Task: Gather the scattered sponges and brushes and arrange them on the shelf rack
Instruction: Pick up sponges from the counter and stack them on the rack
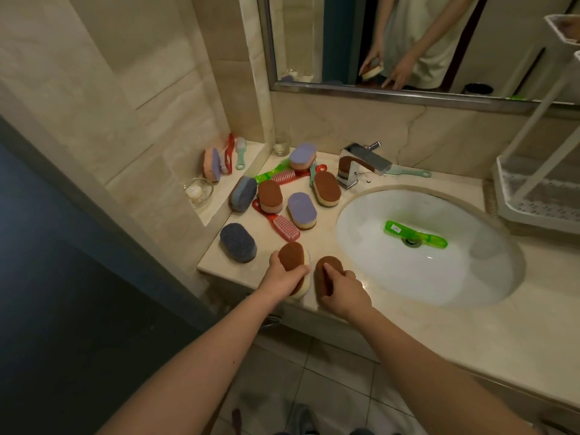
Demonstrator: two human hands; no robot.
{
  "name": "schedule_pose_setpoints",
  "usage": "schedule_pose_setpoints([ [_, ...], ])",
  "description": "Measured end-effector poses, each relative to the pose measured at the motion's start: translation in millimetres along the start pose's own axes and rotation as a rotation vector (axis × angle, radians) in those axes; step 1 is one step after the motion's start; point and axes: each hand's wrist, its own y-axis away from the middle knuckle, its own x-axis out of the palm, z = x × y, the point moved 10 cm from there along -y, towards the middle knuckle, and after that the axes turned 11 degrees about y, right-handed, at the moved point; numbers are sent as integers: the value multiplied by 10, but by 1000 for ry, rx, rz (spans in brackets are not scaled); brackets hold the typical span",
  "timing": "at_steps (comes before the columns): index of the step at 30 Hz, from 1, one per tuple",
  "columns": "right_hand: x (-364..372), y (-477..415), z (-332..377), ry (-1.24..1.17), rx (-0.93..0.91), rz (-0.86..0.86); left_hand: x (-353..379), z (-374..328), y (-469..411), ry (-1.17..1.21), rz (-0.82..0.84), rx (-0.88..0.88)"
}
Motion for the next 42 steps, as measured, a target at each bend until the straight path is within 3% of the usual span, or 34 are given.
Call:
schedule_pose_setpoints([
  [3, -114, 3, -69, -139, 46, -43, 12, -59, 3, 26, -22, 8],
  [8, -530, 117, -279, -598, 126, -243, 188, -315, 16, 94, -30, 61],
  [14, -1185, 344, -594, -868, 132, -503, 600, -865, 45, 67, 30, 193],
  [25, -2349, 747, -1295, -856, 105, -810, 1677, -2141, 467, 150, 259, 450],
  [34, -3389, 890, -1972, -773, 38, -903, 2584, -2976, 780, 166, 433, 595],
  [42, -4221, 962, -2586, -716, -9, -977, 3296, -3663, 932, 112, 458, 753],
])
